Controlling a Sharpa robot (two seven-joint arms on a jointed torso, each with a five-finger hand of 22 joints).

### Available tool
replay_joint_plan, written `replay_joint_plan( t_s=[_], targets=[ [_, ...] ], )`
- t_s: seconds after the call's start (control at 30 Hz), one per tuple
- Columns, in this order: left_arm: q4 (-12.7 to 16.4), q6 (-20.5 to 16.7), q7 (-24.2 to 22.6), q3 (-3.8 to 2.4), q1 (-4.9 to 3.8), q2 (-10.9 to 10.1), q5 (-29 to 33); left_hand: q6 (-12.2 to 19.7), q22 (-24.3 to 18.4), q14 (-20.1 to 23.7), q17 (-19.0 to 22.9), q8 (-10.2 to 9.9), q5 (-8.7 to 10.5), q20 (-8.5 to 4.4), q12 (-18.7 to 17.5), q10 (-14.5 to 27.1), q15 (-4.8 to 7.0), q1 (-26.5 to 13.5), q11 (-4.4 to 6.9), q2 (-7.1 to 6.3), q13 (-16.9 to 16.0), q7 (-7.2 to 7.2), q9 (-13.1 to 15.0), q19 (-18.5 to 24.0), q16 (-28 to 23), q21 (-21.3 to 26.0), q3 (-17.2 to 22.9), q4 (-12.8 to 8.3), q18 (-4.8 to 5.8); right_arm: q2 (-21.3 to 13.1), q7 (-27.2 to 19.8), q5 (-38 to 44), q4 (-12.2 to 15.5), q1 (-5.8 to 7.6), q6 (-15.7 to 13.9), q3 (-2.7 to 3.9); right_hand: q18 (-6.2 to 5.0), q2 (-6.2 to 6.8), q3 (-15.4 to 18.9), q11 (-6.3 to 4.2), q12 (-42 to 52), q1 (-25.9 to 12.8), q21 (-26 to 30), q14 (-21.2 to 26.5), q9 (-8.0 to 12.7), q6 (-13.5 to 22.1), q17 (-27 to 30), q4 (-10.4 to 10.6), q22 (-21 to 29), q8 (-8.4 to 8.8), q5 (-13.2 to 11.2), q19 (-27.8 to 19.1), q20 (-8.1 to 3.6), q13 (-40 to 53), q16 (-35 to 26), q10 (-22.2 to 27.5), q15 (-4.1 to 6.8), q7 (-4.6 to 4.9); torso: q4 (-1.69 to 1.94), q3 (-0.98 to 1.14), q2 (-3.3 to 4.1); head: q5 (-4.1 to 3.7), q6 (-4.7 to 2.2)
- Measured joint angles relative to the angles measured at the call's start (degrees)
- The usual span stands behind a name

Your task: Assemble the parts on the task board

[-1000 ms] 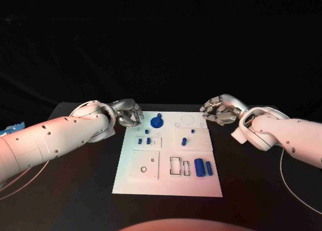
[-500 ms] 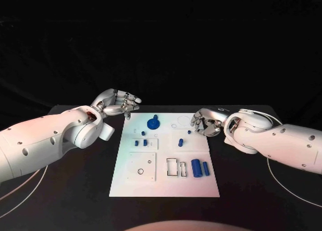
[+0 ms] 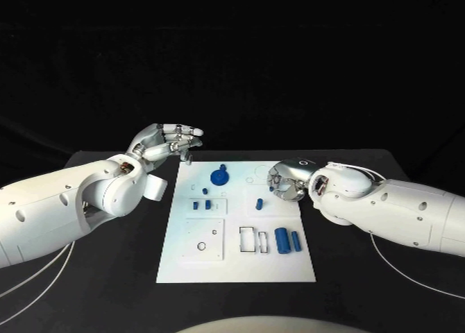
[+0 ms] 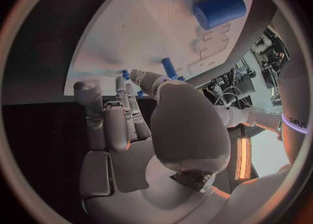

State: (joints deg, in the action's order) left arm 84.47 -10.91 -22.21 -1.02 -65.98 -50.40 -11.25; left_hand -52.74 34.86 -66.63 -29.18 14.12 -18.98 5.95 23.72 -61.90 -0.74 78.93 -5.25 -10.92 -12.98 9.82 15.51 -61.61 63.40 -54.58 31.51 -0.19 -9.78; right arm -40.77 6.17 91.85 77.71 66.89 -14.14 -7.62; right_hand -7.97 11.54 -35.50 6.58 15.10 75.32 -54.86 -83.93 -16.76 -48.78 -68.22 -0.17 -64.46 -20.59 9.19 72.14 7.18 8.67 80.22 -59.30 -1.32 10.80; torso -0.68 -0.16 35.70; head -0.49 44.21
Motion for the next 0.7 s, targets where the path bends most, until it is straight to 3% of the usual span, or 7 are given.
replay_joint_plan(
  t_s=[0.3, 0.7],
  targets=[
    [0.4, 0.4, -1.2, 0.00, 0.02, -0.3, 1.6, 0.0, -0.1, 0.2, 0.0, 0.0, 0.00, 0.00, 0.4, 0.6, -0.20, 0.0, -0.17, 0.00, -0.2, 0.00, -0.1, 0.0, 0.0, 0.2, -0.1, -0.1, 0.01, 1.5, 0.9, 1.9, -1.7, -0.46, -0.1, 0.06, 0.00, -0.38, -0.1, -0.65, -0.2, -0.4, -0.7, 0.0, 0.0, -1.1, 0.0, -0.5, -0.7, 0.00, -0.2, 0.1, -0.09, -0.3, 0.0, -2.4, 0.00, -0.53, 0.02, 0.07, 0.06, -0.09, 0.29],
    [0.4, 0.6, -1.5, -0.01, 0.03, -0.4, 2.3, 0.2, -0.1, 0.2, 0.1, 0.0, 0.00, 0.20, 0.7, 1.4, -0.20, 0.0, -0.16, 0.00, -0.3, 0.21, -0.2, 0.2, 0.0, 0.2, -0.3, -0.3, 0.01, 3.0, 2.0, 3.7, -3.2, -0.76, -0.4, 0.10, -0.01, -0.91, -0.2, -0.63, -0.8, -0.9, -0.9, 0.0, 0.1, -1.7, -0.1, -0.7, -1.0, 0.00, -1.0, 0.2, -0.21, 0.0, 0.2, -3.5, 0.00, -0.69, -0.03, 0.15, 0.13, 0.09, 0.52]
  ],
)
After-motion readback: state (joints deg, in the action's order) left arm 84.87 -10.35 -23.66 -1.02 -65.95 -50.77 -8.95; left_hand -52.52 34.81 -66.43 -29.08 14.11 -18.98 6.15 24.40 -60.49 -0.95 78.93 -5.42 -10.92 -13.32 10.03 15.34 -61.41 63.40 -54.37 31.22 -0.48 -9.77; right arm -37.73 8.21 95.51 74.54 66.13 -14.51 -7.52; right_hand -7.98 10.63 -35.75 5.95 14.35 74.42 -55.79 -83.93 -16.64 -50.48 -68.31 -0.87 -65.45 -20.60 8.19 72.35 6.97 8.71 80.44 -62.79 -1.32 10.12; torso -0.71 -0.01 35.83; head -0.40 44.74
